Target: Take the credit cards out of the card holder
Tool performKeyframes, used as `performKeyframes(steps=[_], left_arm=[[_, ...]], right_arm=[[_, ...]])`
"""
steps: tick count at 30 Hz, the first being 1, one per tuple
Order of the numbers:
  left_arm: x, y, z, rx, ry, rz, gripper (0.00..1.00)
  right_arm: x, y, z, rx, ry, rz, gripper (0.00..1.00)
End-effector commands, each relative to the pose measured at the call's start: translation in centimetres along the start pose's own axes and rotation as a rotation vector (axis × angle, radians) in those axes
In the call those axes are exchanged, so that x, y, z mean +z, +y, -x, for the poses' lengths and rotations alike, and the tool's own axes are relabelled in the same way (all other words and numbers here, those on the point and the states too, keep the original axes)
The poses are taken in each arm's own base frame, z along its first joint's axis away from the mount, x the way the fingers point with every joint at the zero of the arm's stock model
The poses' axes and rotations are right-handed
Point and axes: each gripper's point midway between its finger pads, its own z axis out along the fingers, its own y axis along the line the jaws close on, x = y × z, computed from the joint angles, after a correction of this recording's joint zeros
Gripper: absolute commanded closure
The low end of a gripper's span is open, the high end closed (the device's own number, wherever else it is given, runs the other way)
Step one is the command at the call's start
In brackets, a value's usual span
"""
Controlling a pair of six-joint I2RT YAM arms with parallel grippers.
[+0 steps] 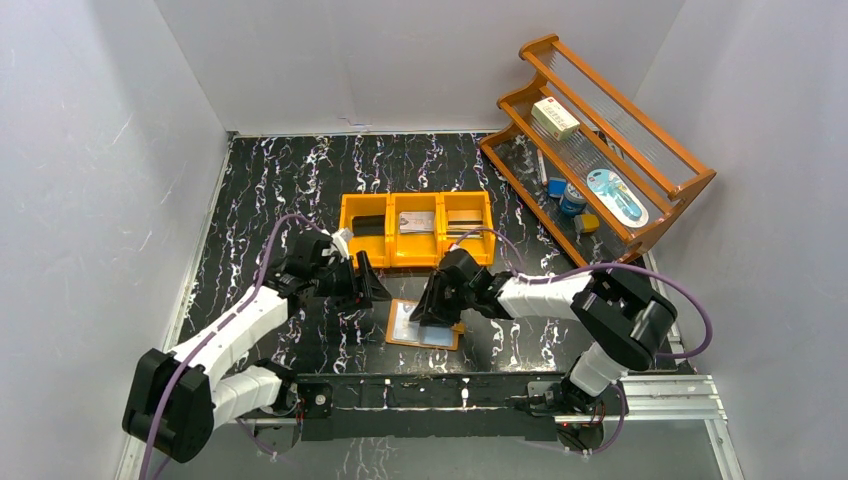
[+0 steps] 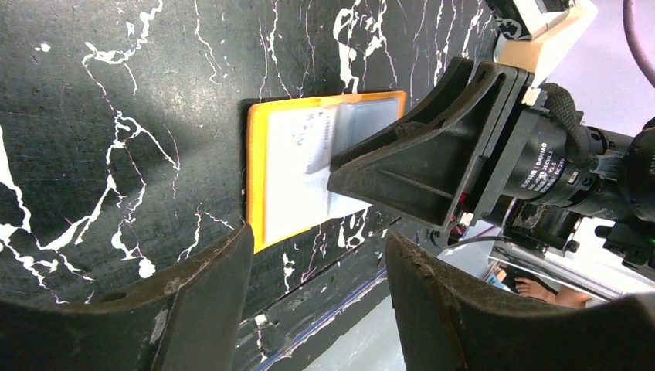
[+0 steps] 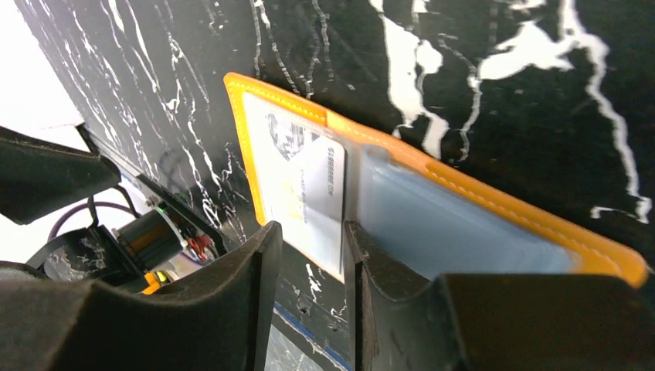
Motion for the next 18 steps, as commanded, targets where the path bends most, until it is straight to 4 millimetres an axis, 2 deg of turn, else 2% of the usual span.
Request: performKeyframes(steps=[1, 5, 12, 16, 18], left_arm=[[0.0, -0.7, -0.5, 0.032, 0.052, -0.046, 0.39], [0.6, -0.7, -0.6, 0.045, 0.082, -0.041, 0.39], [1.9, -2.0, -1.0, 0.124, 0.131, -0.03, 0.43], [3.2, -1.4, -1.4, 0.162, 0.157, 0.022, 0.51], [3.8, -0.3, -1.9, 0.167, 0.179, 0.062, 0.53]], right_arm=[[-0.5, -1.8, 0.8, 0.062, -0.067, -0.031, 0.57], [-0.1, -2.7, 0.2, 0.119, -0.027, 0.021, 0.59], [0.6, -3.6, -0.4, 0.144, 0.014, 0.001, 0.65], [0.4, -4.2, -0.3, 0.153, -0.003, -0.017, 0.65], [0.4, -4.2, -0.4, 0.154, 0.001, -0.014, 0.66]])
